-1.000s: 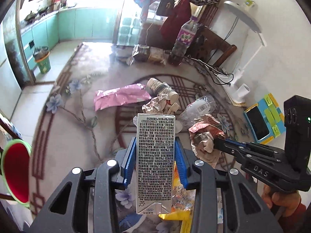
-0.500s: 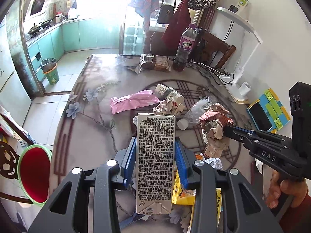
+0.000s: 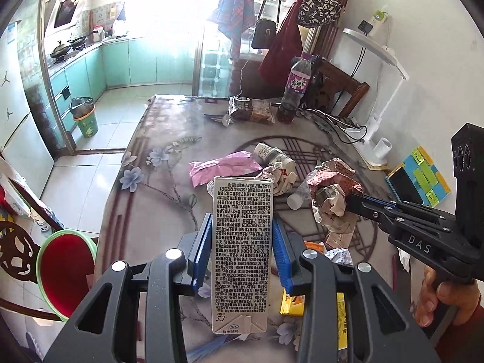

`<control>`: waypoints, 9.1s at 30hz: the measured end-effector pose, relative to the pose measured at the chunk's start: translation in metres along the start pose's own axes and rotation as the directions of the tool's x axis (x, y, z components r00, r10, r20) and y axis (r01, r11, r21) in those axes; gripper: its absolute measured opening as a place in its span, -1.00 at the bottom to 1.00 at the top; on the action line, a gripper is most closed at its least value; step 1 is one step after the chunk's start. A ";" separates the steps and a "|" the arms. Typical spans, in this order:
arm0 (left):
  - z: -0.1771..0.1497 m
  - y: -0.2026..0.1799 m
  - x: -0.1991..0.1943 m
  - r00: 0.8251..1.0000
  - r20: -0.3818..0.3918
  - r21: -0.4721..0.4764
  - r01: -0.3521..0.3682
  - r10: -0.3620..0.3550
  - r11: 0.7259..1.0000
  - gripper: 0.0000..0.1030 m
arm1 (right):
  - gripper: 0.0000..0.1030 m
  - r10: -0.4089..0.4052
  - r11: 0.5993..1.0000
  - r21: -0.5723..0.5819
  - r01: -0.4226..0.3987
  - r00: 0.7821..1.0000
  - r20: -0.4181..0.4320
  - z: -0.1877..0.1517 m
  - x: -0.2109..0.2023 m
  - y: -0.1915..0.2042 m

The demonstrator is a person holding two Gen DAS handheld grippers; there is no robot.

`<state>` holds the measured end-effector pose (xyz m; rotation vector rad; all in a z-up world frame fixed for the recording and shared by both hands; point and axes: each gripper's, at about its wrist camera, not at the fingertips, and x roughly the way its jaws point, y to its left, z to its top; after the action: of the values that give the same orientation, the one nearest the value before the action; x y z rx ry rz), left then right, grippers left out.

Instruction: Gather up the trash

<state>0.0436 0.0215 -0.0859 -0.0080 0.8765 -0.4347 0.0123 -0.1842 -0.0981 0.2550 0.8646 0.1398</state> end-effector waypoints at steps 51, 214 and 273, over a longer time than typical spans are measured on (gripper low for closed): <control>-0.029 0.263 -0.038 0.999 -0.037 -0.131 -0.023 0.019 0.991 -0.31 | -0.91 0.003 0.996 -0.094 -0.005 1.000 -0.031 0.005 0.074 0.236; 0.006 0.006 -0.022 0.999 0.037 -0.025 0.013 -0.012 1.000 -0.66 | -0.42 -0.025 0.997 0.076 0.015 0.991 0.132 -0.011 -0.036 0.015; -0.051 0.363 -0.029 0.981 -0.128 -0.273 -0.176 0.145 0.946 -0.65 | -0.41 0.125 0.971 -0.181 -0.155 0.978 -0.169 -0.018 0.161 0.337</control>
<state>0.1221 0.3721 -0.1639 -0.1769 1.0308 -0.1546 0.0958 0.1786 -0.1339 0.1240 0.9823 0.3781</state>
